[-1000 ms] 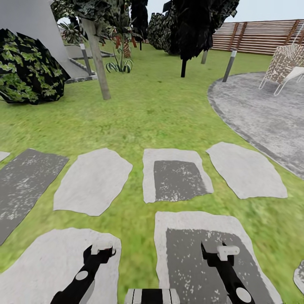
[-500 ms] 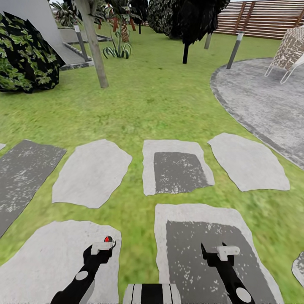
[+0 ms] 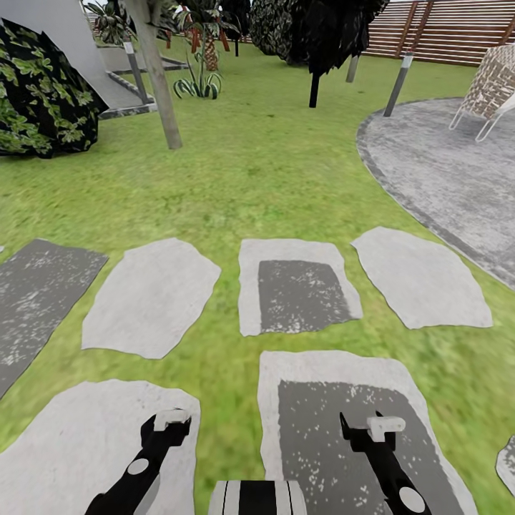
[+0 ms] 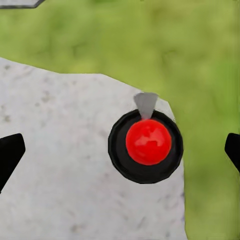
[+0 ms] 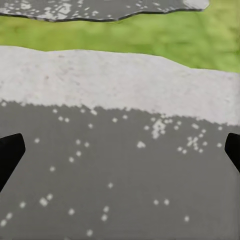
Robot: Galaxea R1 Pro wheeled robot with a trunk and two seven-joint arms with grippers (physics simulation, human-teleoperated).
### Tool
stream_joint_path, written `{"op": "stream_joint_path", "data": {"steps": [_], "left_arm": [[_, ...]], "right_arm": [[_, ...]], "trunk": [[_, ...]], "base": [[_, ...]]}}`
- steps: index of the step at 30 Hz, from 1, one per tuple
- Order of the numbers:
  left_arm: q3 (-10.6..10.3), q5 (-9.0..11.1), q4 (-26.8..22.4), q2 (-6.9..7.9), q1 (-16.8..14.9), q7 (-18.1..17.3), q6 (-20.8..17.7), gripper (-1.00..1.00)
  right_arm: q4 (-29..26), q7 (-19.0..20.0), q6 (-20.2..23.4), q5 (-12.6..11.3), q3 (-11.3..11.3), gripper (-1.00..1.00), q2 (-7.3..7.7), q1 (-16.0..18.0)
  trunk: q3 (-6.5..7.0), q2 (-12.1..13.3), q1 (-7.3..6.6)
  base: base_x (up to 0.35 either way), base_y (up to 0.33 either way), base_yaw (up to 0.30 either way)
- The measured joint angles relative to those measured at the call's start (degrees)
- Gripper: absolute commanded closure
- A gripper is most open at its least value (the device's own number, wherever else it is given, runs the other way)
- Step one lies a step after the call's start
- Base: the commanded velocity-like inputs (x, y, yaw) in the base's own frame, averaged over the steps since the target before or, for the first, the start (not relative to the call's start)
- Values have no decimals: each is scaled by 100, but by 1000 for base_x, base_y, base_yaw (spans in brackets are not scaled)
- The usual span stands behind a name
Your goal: In the garden, pick up the pesticide atomizer on the floor and spray pesticide onto both trees until each tree trunk is fully covered.
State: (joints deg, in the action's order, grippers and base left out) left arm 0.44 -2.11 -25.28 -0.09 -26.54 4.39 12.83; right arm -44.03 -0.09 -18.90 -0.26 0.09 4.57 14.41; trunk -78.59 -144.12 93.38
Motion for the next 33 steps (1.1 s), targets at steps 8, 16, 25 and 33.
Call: {"op": "stream_joint_path", "data": {"steps": [8,16,25,33], "left_arm": [[-1,0,-10,-7,0,0,0,-100],[-5,0,-12,-4,0,0,0,-100],[7,8,-12,0,-2,0,0,-100],[17,6,-7,0,0,0,0,-100]], "right_arm": [[0,0,0,0,0,-100,0,0],[0,0,0,0,0,-100,0,1],[-16,9,0,0,0,-100,0,0],[-24,11,0,0,0,-100,0,0]], "trunk": [[0,0,0],[0,0,0],[-3,0,0],[-109,-5,11]], "base": [[102,-68,0],[5,-3,0],[0,0,10],[0,0,27]]}}
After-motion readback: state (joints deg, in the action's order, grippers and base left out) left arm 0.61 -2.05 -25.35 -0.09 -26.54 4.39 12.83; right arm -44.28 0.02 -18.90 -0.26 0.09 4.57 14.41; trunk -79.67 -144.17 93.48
